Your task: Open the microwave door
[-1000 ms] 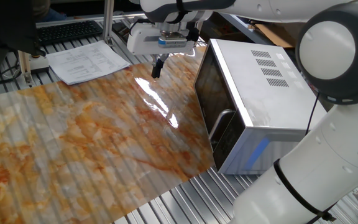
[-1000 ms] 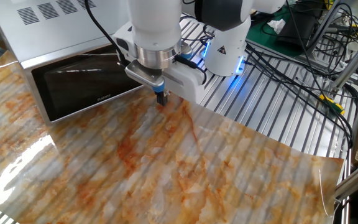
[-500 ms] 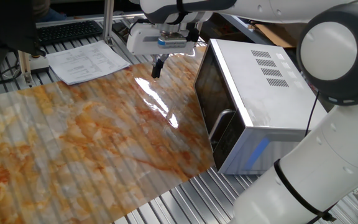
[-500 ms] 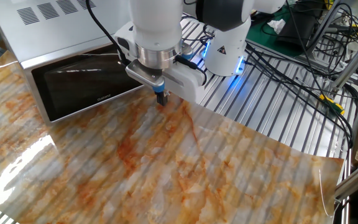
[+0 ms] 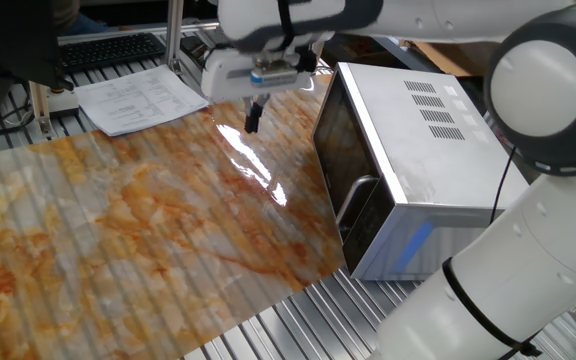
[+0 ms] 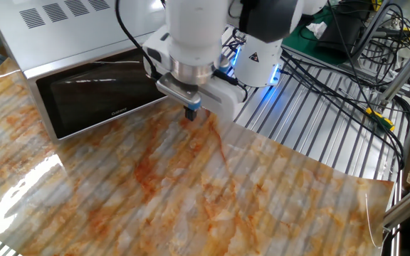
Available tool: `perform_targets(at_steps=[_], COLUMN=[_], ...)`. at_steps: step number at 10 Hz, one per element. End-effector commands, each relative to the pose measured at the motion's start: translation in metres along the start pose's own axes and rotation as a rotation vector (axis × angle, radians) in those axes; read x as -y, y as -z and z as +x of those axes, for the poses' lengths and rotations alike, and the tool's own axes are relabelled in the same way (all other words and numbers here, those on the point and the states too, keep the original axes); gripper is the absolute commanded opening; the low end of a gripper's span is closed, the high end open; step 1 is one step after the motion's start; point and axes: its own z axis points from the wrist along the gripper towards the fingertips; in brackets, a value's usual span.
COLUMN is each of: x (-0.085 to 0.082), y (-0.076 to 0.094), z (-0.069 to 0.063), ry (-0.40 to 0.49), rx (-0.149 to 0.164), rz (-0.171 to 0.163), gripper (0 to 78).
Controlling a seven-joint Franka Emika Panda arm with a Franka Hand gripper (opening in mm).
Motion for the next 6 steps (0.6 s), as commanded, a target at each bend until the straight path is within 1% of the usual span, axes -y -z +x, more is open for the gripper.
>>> perform_targets(at_steps=[1,2,4,5,6], x=[0.011,0.017,0.026,0.031,0.032], y=[-0.019,-0.023,-0.029,-0.037,-0.038], z=[0.010,0.014,0.020,0.027,0.028], ry=[0.041,0.062,0.077,0.087,0.088], rx=[0.000,-0.016,-0.030,-0.032,-0.031], rz=[0.028,0.052,0.073,0.085,0.086], gripper=[0.0,0.0,0.0,0.0,0.0])
